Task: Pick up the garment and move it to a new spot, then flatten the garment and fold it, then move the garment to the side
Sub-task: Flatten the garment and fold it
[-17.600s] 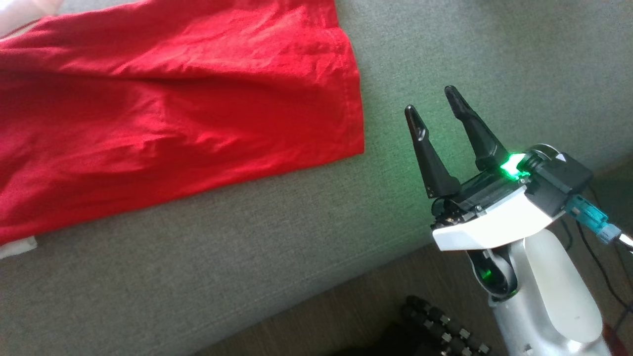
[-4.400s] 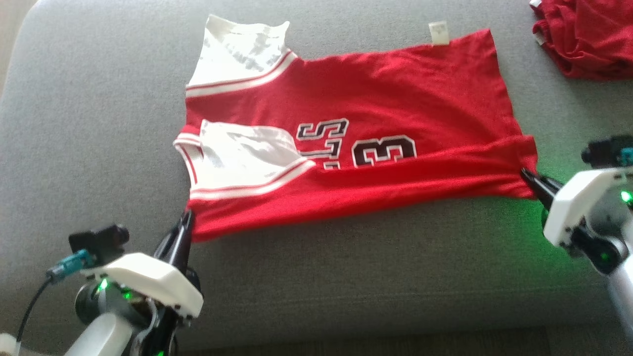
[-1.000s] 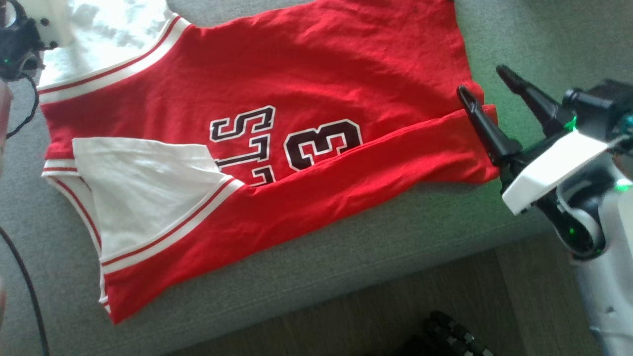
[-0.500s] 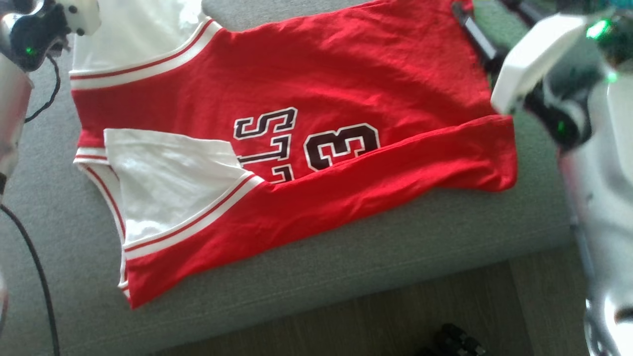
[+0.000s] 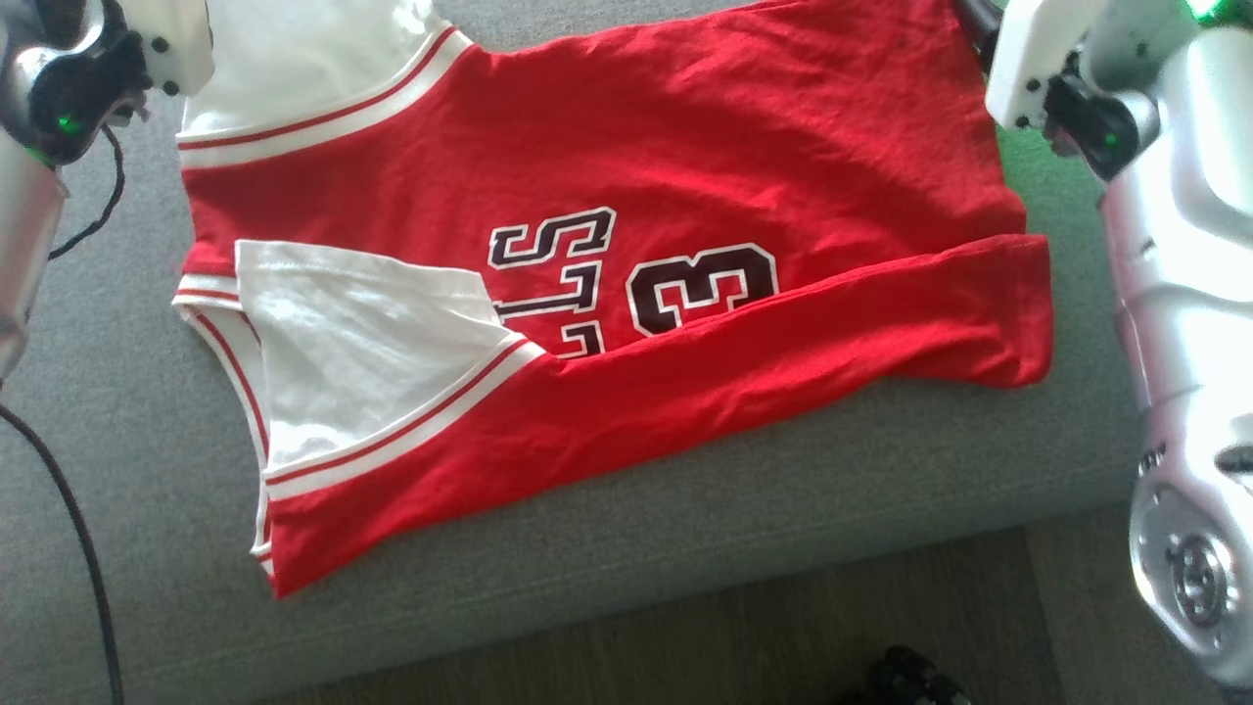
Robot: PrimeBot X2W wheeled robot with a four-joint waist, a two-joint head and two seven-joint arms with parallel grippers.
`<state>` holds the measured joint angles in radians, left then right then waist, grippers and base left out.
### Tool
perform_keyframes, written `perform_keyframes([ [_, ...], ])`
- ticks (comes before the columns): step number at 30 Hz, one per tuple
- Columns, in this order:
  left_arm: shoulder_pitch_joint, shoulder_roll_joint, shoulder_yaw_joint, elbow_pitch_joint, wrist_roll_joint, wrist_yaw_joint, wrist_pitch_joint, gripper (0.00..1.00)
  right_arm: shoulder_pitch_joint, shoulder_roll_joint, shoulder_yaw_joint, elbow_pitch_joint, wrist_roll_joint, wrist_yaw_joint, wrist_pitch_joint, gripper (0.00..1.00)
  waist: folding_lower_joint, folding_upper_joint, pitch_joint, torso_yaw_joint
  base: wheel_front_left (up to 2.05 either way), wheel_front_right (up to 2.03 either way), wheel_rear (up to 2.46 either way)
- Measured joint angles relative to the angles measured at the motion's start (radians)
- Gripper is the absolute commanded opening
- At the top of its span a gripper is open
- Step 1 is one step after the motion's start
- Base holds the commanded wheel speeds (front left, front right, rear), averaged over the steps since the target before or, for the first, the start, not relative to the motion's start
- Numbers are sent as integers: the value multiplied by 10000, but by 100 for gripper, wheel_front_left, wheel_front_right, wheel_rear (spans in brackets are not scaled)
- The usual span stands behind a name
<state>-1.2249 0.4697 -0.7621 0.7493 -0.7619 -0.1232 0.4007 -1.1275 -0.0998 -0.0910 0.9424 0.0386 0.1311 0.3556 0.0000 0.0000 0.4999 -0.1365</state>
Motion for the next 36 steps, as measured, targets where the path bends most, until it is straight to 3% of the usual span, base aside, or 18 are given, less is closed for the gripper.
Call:
perform_keyframes([
  [13, 156, 119, -115, -723, -82, 186, 393, 0, -866, 199, -711, 1931, -759, 0, 198, 100, 0, 0, -96, 116, 0, 0, 0],
  [21, 185, 117, -324, -1009, -82, 267, 481, 0, -1341, 290, -673, 2554, -934, 0, -320, 87, 0, 0, -99, 397, 0, 0, 0],
  [27, 345, 128, -345, -1106, -82, 274, 514, 0, -1354, 265, -924, 2731, -1567, 0, -422, 89, 0, 0, -85, 522, 0, 0, 0],
  [28, 345, 130, -345, -1137, -84, 276, 514, 0, -1360, 265, -988, 2740, -1626, 0, -476, 82, 0, 0, -83, 537, 0, 0, 0],
  [31, 345, 165, -347, -1208, -84, 276, 512, 0, -1374, 267, -1120, 2757, -1894, 0, -533, 42, 0, 0, -91, 552, 0, 0, 0],
  [32, 345, 192, -357, -1237, -82, 276, 510, 0, -1381, 267, -1193, 2769, -1983, 0, -537, 3, 0, 0, -92, 552, 0, 0, 0],
  [36, 342, 305, -426, -1448, -13, 263, 138, 0, -1392, 270, -1519, 2780, -2372, 0, -698, 0, 0, 0, -65, 547, 0, 0, 0],
])
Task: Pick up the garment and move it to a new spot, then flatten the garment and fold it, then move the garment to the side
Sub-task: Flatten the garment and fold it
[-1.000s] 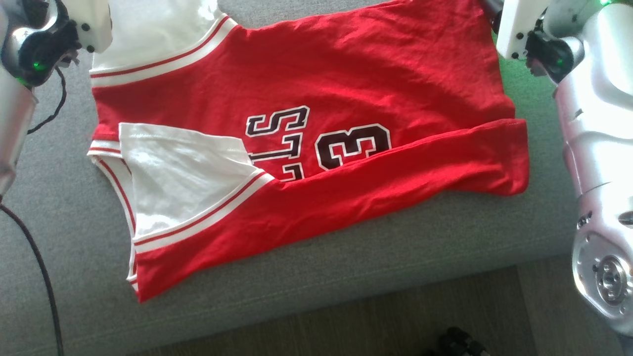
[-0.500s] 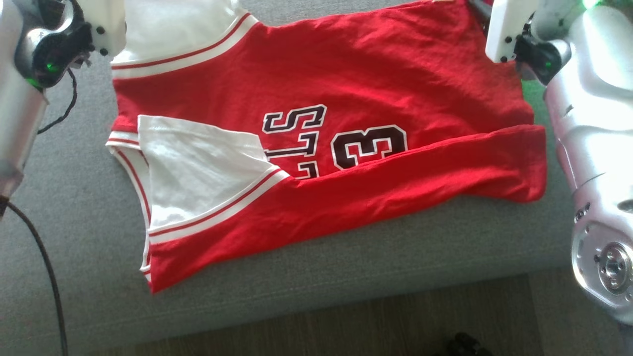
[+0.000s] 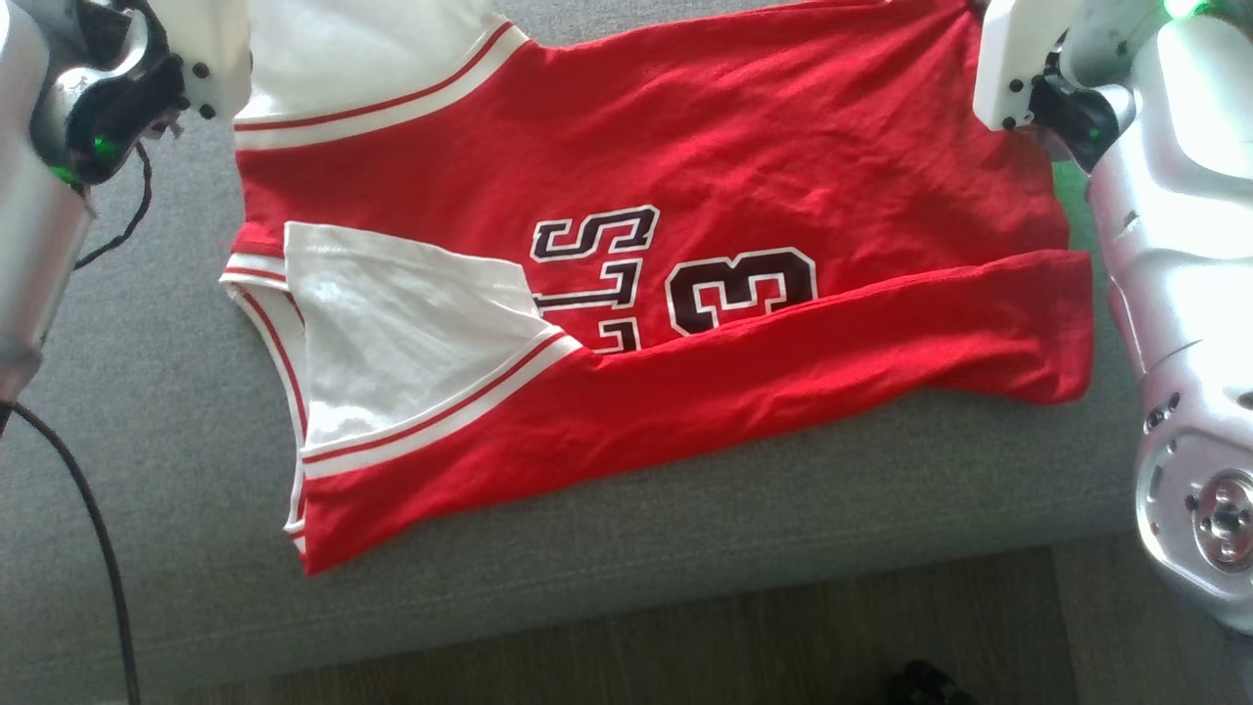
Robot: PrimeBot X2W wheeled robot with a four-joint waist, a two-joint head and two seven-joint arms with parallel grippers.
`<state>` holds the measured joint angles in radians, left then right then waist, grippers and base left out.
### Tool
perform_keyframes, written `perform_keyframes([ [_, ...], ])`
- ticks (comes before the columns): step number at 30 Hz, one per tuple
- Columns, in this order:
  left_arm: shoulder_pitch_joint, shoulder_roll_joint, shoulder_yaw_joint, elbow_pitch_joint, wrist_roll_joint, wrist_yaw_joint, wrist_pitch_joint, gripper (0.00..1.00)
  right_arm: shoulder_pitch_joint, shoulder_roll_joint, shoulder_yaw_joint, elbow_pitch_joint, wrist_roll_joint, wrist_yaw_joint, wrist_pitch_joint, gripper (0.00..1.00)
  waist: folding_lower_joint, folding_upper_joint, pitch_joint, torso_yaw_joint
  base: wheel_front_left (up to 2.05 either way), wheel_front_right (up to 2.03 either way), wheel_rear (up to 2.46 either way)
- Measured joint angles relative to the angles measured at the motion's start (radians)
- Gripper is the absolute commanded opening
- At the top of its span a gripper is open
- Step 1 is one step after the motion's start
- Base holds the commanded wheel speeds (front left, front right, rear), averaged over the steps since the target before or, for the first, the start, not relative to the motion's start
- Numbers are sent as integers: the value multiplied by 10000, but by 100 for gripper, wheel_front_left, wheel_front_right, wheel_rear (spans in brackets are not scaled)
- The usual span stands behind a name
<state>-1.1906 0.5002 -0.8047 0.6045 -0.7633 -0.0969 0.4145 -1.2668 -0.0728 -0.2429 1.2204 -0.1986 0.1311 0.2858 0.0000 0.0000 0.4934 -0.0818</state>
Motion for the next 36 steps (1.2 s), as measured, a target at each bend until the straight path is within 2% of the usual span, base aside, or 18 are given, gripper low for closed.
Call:
perform_keyframes([
  [5, -23, 65, -73, -238, 157, -96, -608, 0, -2, 0, -376, -182, -284, 0, -389, 0, 0, 0, 33, -18, 0, 0, 0],
  [12, -262, 142, 2, -305, 769, -88, -2428, 0, -192, -15, -959, -370, -428, 0, -1264, 0, 0, 0, 84, 17, 0, 0, 0],
  [18, -707, 138, 188, -188, 1051, 134, -3666, 0, -561, -230, -1131, -290, -278, 0, -1921, 0, 0, 0, 77, 87, 0, 0, 0],
  [23, -596, 115, 132, -90, 871, 15, -3664, 0, -677, -337, -978, 163, 58, 0, -2142, 0, 0, 0, -1, 189, 0, 0, 0],
  [28, 221, 222, 86, -742, 180, -102, -3298, 0, -642, -545, -487, 529, 623, 0, -2290, 0, 0, 0, -104, 281, 0, 0, 0],
  [33, 1632, 834, 71, -2159, -441, -58, -2863, 0, -254, -794, 155, 700, 1300, 0, -2518, 0, 0, 0, -223, 383, 0, 0, 0],
  [36, 2341, 1308, 71, -3229, -686, 249, -2638, 0, 84, -978, 535, 744, 1791, 0, -2608, 0, 0, 0, -281, 470, 0, 0, 0],
])
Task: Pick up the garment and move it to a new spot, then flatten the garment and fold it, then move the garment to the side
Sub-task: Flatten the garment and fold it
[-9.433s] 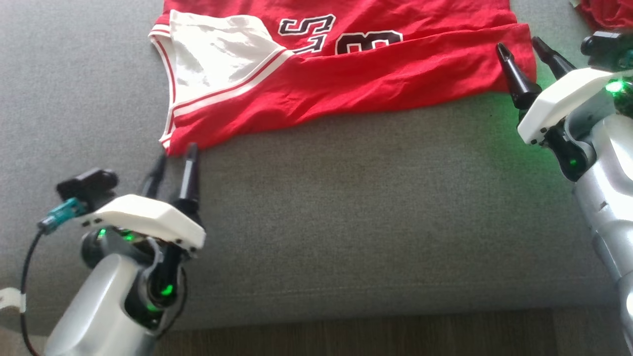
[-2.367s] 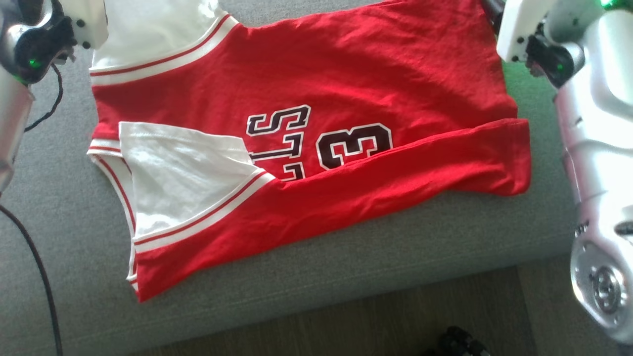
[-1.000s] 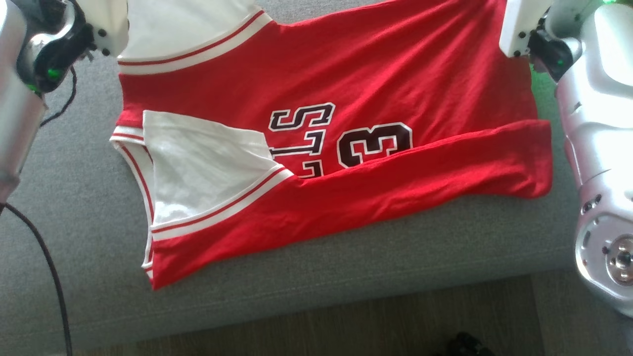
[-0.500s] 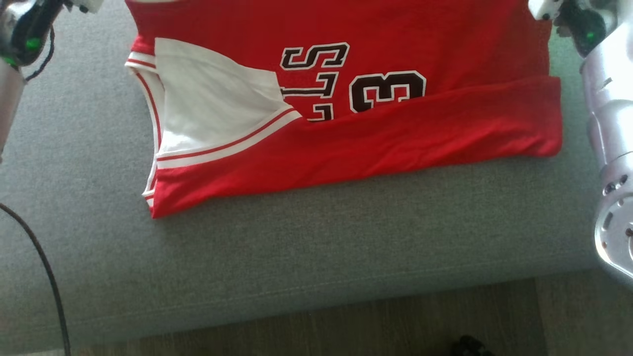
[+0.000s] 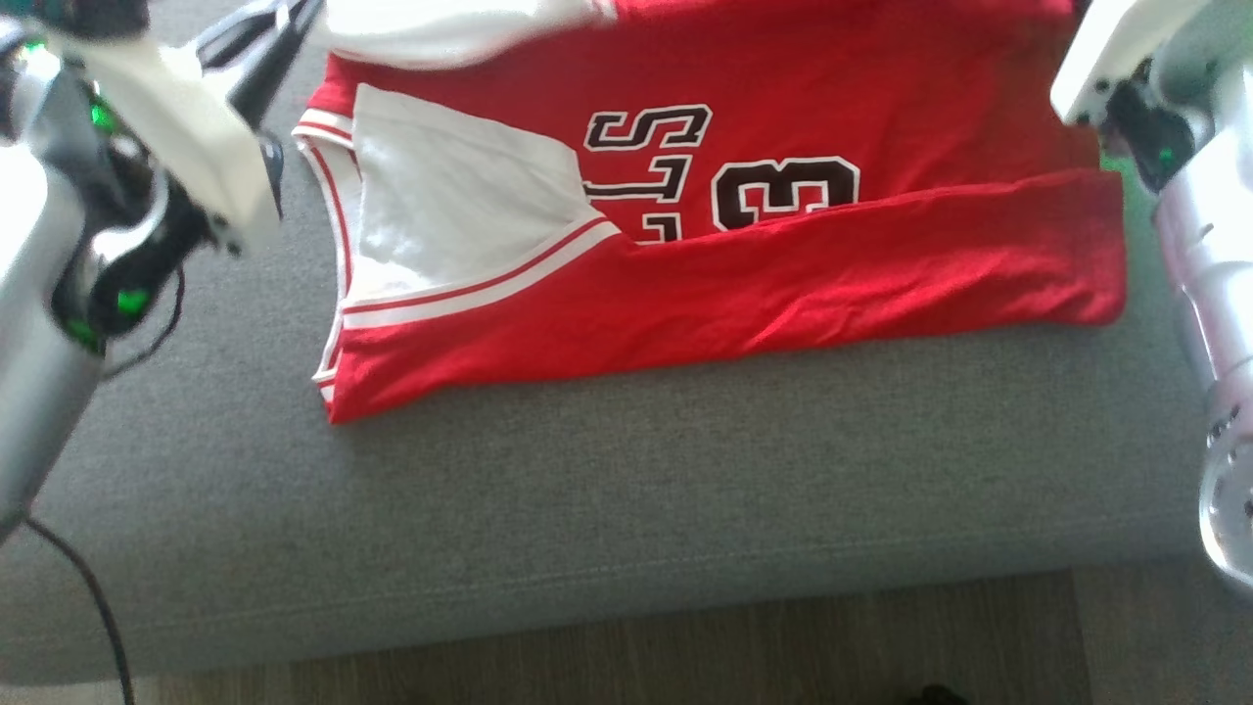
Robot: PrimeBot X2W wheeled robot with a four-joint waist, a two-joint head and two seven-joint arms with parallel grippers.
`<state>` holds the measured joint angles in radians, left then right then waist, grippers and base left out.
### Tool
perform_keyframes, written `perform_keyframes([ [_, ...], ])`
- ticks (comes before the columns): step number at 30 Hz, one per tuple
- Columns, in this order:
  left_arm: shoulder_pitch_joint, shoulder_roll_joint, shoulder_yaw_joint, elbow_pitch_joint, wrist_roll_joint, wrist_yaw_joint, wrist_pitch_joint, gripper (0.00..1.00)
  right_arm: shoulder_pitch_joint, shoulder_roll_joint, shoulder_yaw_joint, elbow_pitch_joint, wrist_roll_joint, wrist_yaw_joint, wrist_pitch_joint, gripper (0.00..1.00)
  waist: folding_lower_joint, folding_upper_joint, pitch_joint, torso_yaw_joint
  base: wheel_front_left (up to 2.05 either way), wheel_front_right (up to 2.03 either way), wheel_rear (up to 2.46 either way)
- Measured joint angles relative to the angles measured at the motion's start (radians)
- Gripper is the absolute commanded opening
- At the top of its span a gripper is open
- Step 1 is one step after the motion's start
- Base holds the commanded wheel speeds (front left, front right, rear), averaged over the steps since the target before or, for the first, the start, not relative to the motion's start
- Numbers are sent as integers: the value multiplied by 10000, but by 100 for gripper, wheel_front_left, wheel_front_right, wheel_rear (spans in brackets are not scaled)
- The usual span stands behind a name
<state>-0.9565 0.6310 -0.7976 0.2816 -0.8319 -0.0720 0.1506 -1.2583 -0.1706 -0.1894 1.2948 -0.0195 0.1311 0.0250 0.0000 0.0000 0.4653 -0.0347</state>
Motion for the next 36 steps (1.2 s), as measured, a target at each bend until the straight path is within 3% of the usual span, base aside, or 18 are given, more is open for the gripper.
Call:
perform_keyframes([
  [8, 1061, 1032, 50, -2477, -159, 1093, 462, 0, 606, -305, 1183, -337, 1379, 0, -2, 0, 0, 0, -110, 139, 0, 0, 0],
  [22, 2380, 2119, 293, -4255, -583, 2054, 738, 0, 2802, -1363, 3158, -3196, 3187, 0, 798, 0, 0, 0, -285, -53, 0, 0, 0],
  [36, 3653, 2660, 27, -5311, -780, 2805, 941, 0, 5379, -1948, 2855, -6867, 3900, 0, 2316, 0, 0, 0, -368, -57, 0, 0, 0],
])
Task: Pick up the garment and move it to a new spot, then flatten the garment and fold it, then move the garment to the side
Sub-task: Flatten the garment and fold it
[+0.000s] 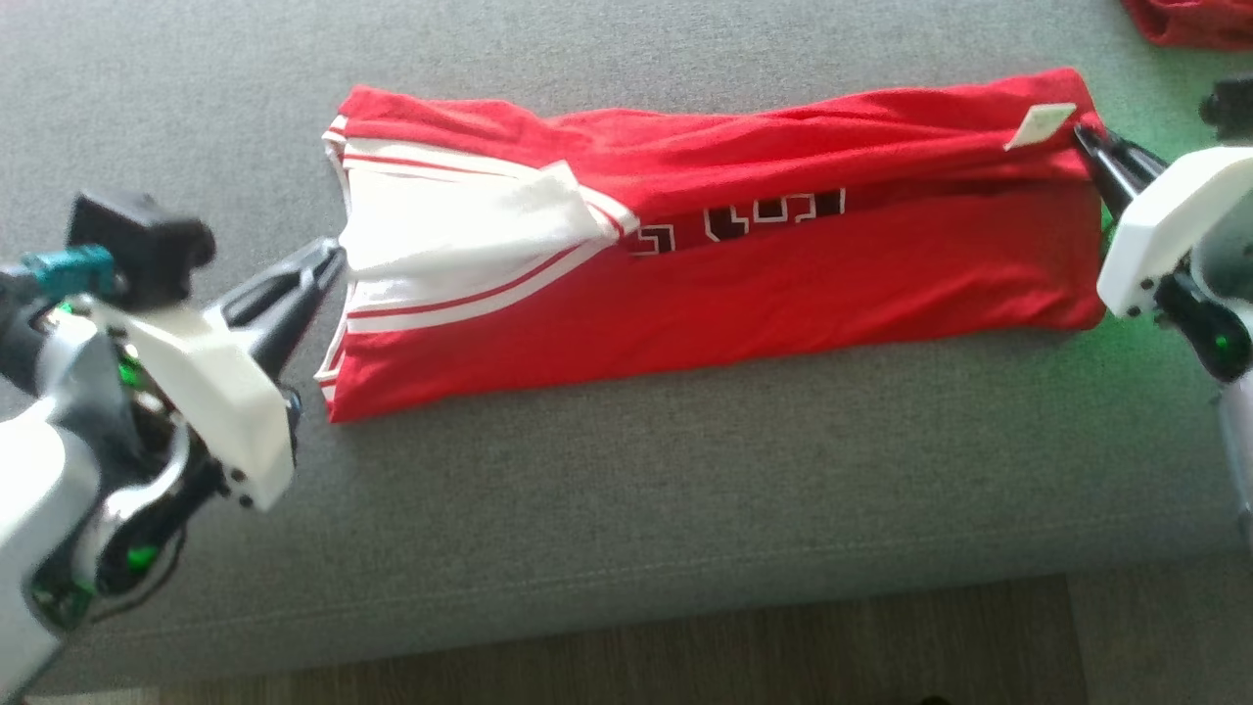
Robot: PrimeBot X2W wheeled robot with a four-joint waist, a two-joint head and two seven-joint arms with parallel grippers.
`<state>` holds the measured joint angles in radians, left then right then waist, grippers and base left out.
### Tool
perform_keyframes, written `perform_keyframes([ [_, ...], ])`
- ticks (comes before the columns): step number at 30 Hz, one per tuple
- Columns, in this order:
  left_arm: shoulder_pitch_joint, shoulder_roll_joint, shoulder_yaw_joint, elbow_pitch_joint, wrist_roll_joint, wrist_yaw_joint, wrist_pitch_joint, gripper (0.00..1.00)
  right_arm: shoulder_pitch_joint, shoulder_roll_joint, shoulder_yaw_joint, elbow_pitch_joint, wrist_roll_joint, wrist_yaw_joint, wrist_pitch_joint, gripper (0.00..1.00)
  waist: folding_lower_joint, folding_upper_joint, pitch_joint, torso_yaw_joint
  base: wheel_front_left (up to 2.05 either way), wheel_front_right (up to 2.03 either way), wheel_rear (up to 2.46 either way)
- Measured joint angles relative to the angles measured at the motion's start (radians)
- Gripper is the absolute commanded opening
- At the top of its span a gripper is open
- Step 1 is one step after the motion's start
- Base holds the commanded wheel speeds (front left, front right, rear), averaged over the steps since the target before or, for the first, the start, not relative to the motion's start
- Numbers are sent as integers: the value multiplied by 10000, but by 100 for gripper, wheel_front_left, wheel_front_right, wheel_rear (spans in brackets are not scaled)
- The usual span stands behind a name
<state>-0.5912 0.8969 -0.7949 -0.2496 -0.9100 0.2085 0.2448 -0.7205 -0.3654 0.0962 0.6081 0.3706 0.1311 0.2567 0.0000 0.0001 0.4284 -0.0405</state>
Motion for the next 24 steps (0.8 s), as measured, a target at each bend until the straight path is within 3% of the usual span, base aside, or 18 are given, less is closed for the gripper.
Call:
perform_keyframes([
  [2, 217, -25, -69, -29, 6, 35, -12, 0, 314, -19, -186, -426, -48, 0, 217, 0, 0, 0, 1, 29, 0, 0, 0],
  [4, 365, -121, -113, 27, 6, 38, -100, 0, 587, -13, -334, -807, -182, 0, 449, 9, 0, 0, 22, 57, 0, 0, 0],
  [7, 378, -410, -311, 314, 6, 36, -222, 0, 866, 33, -529, -1290, -393, 0, 746, 55, 0, 0, 71, 85, 0, 0, 0],
  [8, 380, -527, -364, 414, 8, 35, -284, 0, 946, 54, -616, -1459, -451, 0, 826, 98, 0, 0, 80, 92, 0, 0, 0],
  [13, 379, -880, -443, 976, 25, 44, -443, 0, 1290, 151, -965, -2265, -556, 0, 1235, 100, 0, 0, -8, 79, 0, 0, 0],
  [14, 380, -922, -481, 1053, 25, 107, -449, 20, 1391, 153, -1037, -2470, -556, 0, 1325, 100, 0, 0, -51, 69, 0, 0, 0],
  [15, 401, -1026, -573, 1202, 23, 209, -479, 48, 1603, 174, -1189, -2853, -554, 0, 1509, 100, 0, 0, -158, 36, 0, 0, 0],
  [16, 468, -1081, -577, 1239, 23, 263, -568, 100, 1712, 196, -1262, -3043, -552, 0, 1553, 100, 0, 0, -217, 15, 0, 0, 0],
  [20, 965, -1262, -439, 1304, 67, 755, -1206, 100, 2103, 462, -1651, -3772, -520, 0, 1703, 100, 0, 0, -494, -97, 0, 0, 0],
  [24, 1424, -1453, 19, 1329, 345, 1553, -2341, 100, 2208, 1030, -1983, -3929, -472, 0, 1592, 100, 0, 0, -839, -226, 0, 0, 0],
])
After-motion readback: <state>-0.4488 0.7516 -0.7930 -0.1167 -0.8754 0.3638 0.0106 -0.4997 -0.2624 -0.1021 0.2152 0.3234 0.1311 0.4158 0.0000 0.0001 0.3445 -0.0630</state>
